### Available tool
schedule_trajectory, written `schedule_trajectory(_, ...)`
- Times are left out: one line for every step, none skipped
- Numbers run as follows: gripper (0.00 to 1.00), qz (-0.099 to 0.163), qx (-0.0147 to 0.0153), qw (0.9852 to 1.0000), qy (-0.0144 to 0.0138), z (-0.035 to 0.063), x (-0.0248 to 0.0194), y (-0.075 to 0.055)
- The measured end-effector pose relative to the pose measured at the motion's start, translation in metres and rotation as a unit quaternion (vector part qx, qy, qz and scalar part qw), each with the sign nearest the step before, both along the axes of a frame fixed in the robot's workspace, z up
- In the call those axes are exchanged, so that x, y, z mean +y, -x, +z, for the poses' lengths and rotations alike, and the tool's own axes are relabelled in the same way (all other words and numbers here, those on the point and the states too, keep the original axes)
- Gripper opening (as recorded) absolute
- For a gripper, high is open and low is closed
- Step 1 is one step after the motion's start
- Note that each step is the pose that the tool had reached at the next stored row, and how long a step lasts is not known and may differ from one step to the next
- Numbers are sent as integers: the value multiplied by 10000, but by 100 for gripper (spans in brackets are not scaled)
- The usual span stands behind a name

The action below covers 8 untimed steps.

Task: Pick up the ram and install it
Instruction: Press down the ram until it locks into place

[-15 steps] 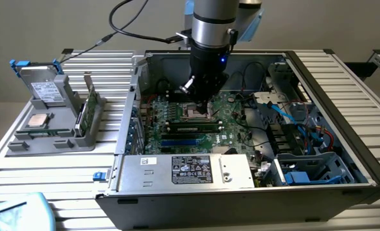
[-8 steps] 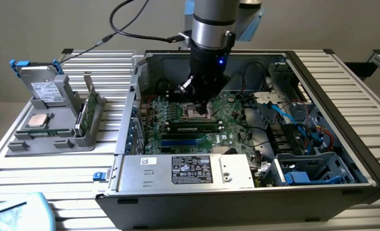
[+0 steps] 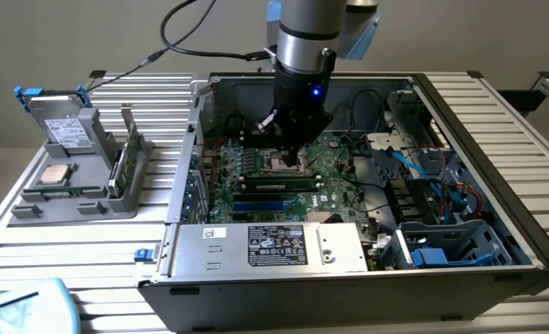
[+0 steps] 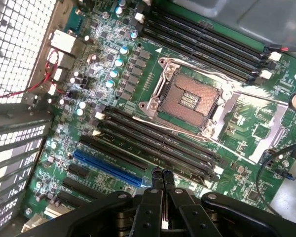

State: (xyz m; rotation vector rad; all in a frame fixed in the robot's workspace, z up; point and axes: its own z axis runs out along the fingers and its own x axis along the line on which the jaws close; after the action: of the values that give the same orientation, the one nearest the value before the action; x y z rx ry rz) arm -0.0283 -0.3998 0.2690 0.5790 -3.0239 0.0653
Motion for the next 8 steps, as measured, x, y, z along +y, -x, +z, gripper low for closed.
schedule_trajectory(10,-79,0,10000,0,-4,0,0)
schedule_trajectory(10,-150,0,9999,0,-8,0,0)
schedule_trajectory(10,-225,0,9997,0,-12,0,0)
schedule_trajectory(10,-298,0,9996,0,-16,0,0)
schedule_trajectory(10,-373,0,9993,0,-20,0,0)
schedule_trajectory(10,-446,0,9990,0,-24,0,0)
schedule_trajectory(10,-518,0,9987,0,-28,0,0)
schedule_trajectory(10,-593,0,9982,0,-32,0,0)
